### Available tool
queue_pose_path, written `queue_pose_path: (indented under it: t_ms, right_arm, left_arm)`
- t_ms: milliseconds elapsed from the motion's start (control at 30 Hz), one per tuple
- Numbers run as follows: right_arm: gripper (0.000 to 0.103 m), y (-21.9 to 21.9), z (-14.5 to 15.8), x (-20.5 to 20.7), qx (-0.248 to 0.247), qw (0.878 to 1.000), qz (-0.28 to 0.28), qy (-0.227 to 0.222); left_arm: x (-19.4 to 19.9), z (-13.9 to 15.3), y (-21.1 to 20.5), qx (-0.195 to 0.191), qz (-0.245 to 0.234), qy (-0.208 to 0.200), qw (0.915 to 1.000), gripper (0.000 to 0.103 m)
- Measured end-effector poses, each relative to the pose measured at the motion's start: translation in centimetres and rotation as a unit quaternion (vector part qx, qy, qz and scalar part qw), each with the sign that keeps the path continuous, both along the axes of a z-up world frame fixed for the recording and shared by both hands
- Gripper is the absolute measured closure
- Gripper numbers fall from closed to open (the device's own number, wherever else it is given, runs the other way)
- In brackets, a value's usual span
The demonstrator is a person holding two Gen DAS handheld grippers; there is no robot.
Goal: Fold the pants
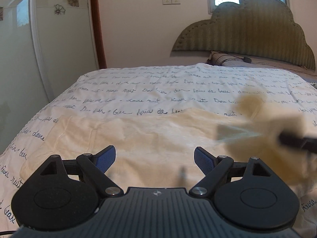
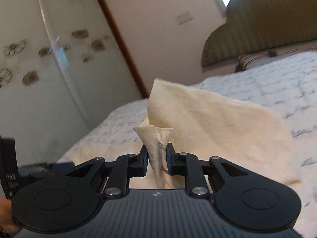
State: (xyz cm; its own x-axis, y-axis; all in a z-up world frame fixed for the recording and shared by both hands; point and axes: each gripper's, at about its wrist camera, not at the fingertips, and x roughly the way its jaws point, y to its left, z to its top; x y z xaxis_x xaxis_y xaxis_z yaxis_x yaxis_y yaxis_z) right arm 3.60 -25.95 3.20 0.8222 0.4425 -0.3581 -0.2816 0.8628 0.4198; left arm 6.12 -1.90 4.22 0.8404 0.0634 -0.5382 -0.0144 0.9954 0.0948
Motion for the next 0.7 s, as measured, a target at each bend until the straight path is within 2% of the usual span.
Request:
queue_pose_path:
  t_ms: [67, 133, 200, 267, 300, 367, 400, 467, 500, 567, 600, 633, 667, 700]
  right_arm:
    - [0.085, 3.1, -1.9, 1.1, -0.034, 0.999, 0.029, 0.025]
    - [0.08, 6.1, -3.4, 1.7, -0.114, 0.99, 0.046, 0.063]
    - [0.079, 7.9, -3.8, 0.6, -0.169, 0.982, 0.044, 0.064]
    - [0.072, 7.7, -2.2, -0.7, -0.163, 0.982, 0.068, 0.065]
    - [0.067, 6.7, -1.0, -1.6, -0.136, 0.986, 0.081, 0.049]
    - [0.066, 4.2, 1.2, -3.4, -0.078, 0.993, 0.093, 0.014]
    - [0.066, 2.7, 1.9, -3.5, -0.064, 0.995, 0.079, 0.011]
    - [0.066, -0.1, 2.8, -2.1, -0.08, 0.997, 0.012, 0.009]
    - [0.065, -1.2, 2.6, -1.3, -0.093, 0.995, -0.016, 0.019]
    - [0.064, -3.1, 1.0, 2.1, -0.111, 0.99, -0.044, 0.08]
    - [0.067, -3.5, -0.4, 3.3, -0.123, 0.985, -0.054, 0.109]
    - [0.067, -3.5, -1.8, 4.4, -0.134, 0.98, -0.062, 0.135]
    - [0.067, -3.4, -2.9, 4.7, -0.136, 0.977, -0.065, 0.154]
    - [0.065, -3.1, -3.0, 4.2, -0.137, 0.976, -0.075, 0.148]
  left_arm:
    - [0.1, 0.1, 0.4, -0.003, 0.006, 0.003, 1.0, 0.014]
    - [0.3, 0.1, 0.6, -0.011, 0.009, 0.006, 0.9999, 0.014]
    - [0.4, 0.3, 0.7, -0.019, 0.007, 0.009, 0.9998, 0.014]
    - [0.6, 0.6, 0.9, -0.024, 0.005, 0.007, 0.9997, 0.014]
    - [0.8, 0.8, 0.8, -0.028, 0.0, 0.007, 0.9996, 0.014]
    - [1.4, 1.3, 0.2, -0.044, -0.024, 0.011, 0.9987, 0.014]
    - [1.6, 1.5, -0.4, -0.052, -0.036, 0.012, 0.9979, 0.014]
    - [2.3, 1.7, -2.1, -0.068, -0.06, 0.01, 0.9958, 0.013]
    - [2.7, 1.7, -3.1, -0.073, -0.071, 0.01, 0.9948, 0.011]
    - [4.0, 1.2, -5.7, -0.073, -0.108, 0.016, 0.9913, 0.006]
    - [4.9, 0.4, -7.0, -0.066, -0.131, 0.028, 0.9888, 0.002]
    - [6.0, -0.6, -8.3, -0.048, -0.149, 0.047, 0.9865, 0.002]
    - [6.9, -1.7, -9.3, -0.02, -0.15, 0.067, 0.9862, 0.013]
    - [7.4, -2.7, -10.0, 0.008, -0.142, 0.078, 0.9868, 0.021]
